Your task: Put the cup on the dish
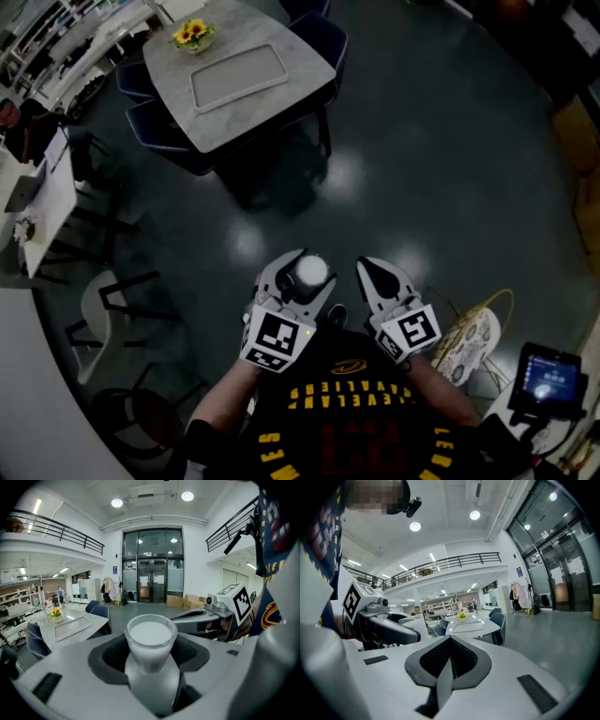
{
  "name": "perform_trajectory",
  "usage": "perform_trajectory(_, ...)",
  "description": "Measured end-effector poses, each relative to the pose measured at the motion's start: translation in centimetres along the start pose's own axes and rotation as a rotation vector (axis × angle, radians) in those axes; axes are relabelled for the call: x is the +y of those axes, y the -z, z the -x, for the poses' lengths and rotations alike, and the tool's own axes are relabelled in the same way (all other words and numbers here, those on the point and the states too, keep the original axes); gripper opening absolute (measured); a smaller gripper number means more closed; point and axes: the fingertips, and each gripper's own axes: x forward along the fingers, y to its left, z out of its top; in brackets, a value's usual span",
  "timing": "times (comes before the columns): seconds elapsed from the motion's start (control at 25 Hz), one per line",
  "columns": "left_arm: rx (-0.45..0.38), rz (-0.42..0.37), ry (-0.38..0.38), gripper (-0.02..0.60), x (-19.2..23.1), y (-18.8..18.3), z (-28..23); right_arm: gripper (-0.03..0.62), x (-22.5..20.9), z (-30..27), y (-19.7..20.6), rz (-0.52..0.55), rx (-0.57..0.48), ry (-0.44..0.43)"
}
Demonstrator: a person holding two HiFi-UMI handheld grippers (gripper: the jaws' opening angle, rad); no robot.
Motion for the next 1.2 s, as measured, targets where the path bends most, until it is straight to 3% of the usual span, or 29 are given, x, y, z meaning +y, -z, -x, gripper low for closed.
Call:
perform_trajectory(0.32, -0.013, -0.002, 0.008, 0.265, 4.0, -2.3, 1.8, 0.008, 1.8, -3.4, -2.6, 0.005, -0.02, -0.005)
perform_trajectory(0.6, 0.029, -0.031, 0.026, 0.265, 8.7, -2.8, 0.8, 0.01, 3.3, -7.9, -3.2, 0.013, -0.047, -0.093)
perform_trajectory(0.72, 0.039, -0.038, 0.029, 0.265, 11.1, -2.6, 0.1, 0.096, 4.2, -10.6, -2.3, 0.077, -0.015, -0.141)
perform_trajectory(0.92, 0.041, -0.017, 0.045, 0.265, 15.1, -2.2, -0.2, 0.121, 5.8, -15.3, -2.4, 0.138, -0.006, -0.169)
perform_trajectory(1.12, 0.023, 0.009, 0.061, 0.265, 18.6, -2.6, 0.9, 0.238, 8.5, -19.8, -3.1, 0.204, 0.01, -0.206)
perform_trajectory(1.2, 0.017, 0.008, 0.073, 0.265, 19.7, -2.1, 1.1, 0.238, 9.4, -21.7, -3.2, 0.231, 0.02, -0.214)
